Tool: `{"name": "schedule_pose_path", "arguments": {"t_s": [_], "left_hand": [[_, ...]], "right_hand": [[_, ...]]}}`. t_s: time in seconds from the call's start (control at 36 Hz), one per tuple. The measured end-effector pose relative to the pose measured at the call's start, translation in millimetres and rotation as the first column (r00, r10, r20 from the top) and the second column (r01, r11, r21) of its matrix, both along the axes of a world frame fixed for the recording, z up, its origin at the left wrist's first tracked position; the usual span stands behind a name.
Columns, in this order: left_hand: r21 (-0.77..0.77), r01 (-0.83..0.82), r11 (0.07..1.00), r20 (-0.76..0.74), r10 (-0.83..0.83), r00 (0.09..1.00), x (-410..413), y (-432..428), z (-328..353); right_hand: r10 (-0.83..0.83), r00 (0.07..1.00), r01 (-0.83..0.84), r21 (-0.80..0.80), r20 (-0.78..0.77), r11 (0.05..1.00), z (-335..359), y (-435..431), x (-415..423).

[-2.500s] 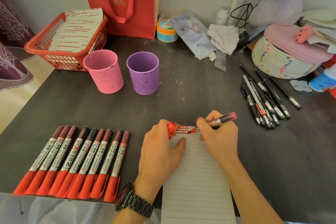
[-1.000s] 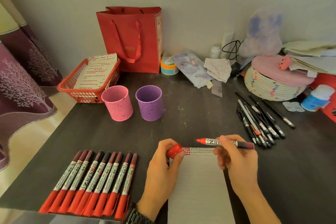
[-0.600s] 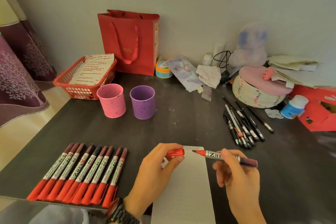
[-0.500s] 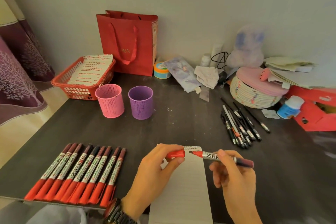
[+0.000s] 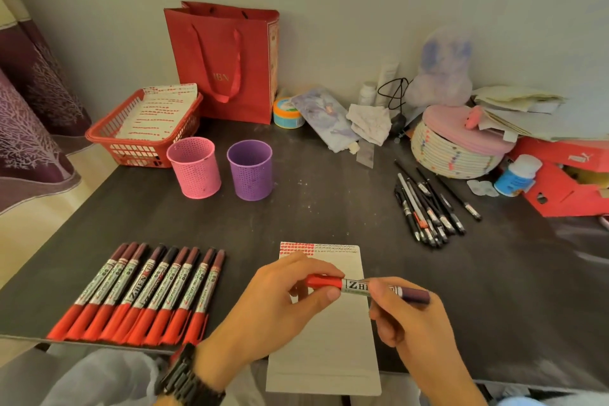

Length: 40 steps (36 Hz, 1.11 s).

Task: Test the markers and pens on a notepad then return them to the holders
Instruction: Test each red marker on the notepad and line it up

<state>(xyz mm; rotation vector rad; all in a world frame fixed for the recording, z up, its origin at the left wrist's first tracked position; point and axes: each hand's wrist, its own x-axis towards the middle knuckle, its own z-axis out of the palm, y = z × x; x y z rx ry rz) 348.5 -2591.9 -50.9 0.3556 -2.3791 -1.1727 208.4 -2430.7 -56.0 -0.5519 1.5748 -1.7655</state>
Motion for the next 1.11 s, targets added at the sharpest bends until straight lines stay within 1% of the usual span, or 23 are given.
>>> {"name": "schedule_pose_path", "arguments": {"t_s": [0.08, 0.28, 0.42, 0.5, 0.58, 0.67, 0.69, 0.72, 0.81, 0.92, 1.0, 1.06, 1.08, 1.11], "left_hand": [[-0.001, 0.031, 1.000, 0.021, -0.031, 0.999, 6.9, 1.1, 3.3], [-0.021, 0.023, 1.000, 0.033, -0.023, 0.999, 16.1, 5.3, 6.1], [-0.112, 0.025, 0.993, 0.042, -0.020, 0.999, 21.3, 6.6, 4.7], [-0.127, 0.025, 0.992, 0.046, -0.019, 0.999, 26.0, 3.7, 5.3], [-0.171, 0.042, 0.984, 0.092, -0.026, 0.995, 31.6, -1.3, 8.1], [-0.212, 0.107, 0.971, 0.167, -0.071, 0.983, 34.2, 0.6, 11.7], [-0.235, 0.121, 0.964, 0.177, -0.079, 0.981, 34.7, 2.3, 13.1], [-0.265, 0.127, 0.956, 0.182, -0.079, 0.980, 35.2, 3.6, 14.6], [-0.313, 0.152, 0.937, 0.191, -0.094, 0.977, 38.5, 4.1, 18.2], [-0.299, 0.214, 0.930, 0.230, -0.148, 0.962, 46.6, 1.1, 15.7], [-0.294, 0.220, 0.930, 0.252, -0.147, 0.957, 49.0, -2.4, 13.0], [-0.243, 0.206, 0.948, 0.255, -0.142, 0.956, 49.8, -4.0, 11.0], [-0.179, 0.194, 0.965, 0.247, -0.146, 0.958, 50.4, -4.3, 10.1], [-0.076, 0.173, 0.982, 0.213, -0.153, 0.965, 49.5, -4.6, 10.1]], "right_hand": [[0.061, 0.997, -0.060, 0.024, -0.039, 0.998, 4.0, 6.2, 1.1], [0.083, 0.992, -0.080, 0.038, -0.096, 0.996, 5.7, 10.5, 13.7], [0.101, 0.991, -0.099, 0.027, -0.093, 0.995, 1.7, 13.1, 19.3], [0.122, 0.987, -0.121, 0.020, -0.107, 0.992, 1.6, 18.8, 16.9], [0.167, 0.965, -0.154, 0.078, -0.200, 0.985, 1.8, 23.4, 18.3], [0.260, 0.885, -0.187, 0.216, -0.387, 0.958, -5.1, 23.0, 29.8], [0.268, 0.865, -0.176, 0.243, -0.425, 0.954, -7.9, 22.4, 34.5], [0.259, 0.865, -0.161, 0.249, -0.431, 0.955, -9.4, 21.8, 39.0], [0.235, 0.900, -0.152, 0.241, -0.367, 0.959, -11.2, 22.5, 48.6], [0.235, 0.920, -0.171, 0.220, -0.314, 0.961, -15.2, 25.0, 57.0], [0.224, 0.933, -0.166, 0.213, -0.282, 0.963, -17.7, 23.5, 63.9], [0.202, 0.946, -0.157, 0.189, -0.252, 0.969, -18.8, 21.5, 68.1], [0.186, 0.958, -0.152, 0.164, -0.217, 0.975, -18.8, 20.4, 70.6], [0.170, 0.971, -0.148, 0.135, -0.168, 0.980, -18.5, 19.2, 73.0]]}}
